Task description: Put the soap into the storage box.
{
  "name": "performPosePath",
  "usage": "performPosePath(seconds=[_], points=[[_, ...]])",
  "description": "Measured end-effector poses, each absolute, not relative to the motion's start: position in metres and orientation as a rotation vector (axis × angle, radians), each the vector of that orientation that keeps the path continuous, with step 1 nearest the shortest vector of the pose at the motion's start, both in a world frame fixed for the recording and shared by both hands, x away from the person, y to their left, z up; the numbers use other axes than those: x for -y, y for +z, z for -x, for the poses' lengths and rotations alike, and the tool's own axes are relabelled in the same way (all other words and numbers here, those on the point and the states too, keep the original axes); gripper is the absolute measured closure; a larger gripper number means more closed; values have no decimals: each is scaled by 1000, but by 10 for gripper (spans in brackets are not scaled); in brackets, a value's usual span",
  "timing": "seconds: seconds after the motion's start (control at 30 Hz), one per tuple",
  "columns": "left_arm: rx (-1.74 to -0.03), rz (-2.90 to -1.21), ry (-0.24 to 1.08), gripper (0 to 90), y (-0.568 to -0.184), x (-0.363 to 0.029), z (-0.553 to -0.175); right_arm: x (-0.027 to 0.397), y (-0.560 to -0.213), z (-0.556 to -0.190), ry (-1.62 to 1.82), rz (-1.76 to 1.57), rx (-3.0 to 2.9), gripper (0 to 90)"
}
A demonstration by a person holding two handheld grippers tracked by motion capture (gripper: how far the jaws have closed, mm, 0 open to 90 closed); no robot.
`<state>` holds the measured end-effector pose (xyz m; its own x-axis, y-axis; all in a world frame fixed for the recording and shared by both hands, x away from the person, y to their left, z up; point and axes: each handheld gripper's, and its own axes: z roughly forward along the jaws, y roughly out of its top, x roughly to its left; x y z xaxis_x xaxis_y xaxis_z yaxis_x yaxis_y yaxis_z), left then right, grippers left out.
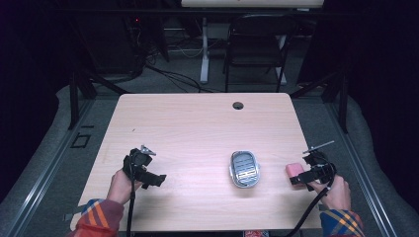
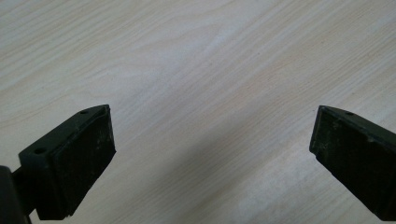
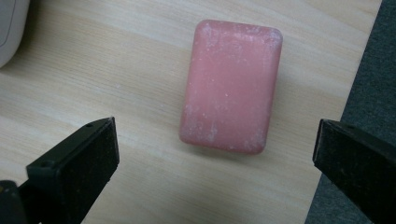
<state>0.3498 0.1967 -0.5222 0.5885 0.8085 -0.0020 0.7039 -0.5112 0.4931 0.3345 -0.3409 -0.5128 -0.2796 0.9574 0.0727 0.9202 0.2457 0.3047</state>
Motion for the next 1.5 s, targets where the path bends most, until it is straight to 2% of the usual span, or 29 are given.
performPosePath(seconds=[0.7,1.5], points=[[-1191,-2387,309,1,-523,-195,-349,335,-513,-348,285,-1815,-2433,0],[-1178,-2391,309,1,-523,-192,-348,326,-518,-369,268,-1865,-2439,0]])
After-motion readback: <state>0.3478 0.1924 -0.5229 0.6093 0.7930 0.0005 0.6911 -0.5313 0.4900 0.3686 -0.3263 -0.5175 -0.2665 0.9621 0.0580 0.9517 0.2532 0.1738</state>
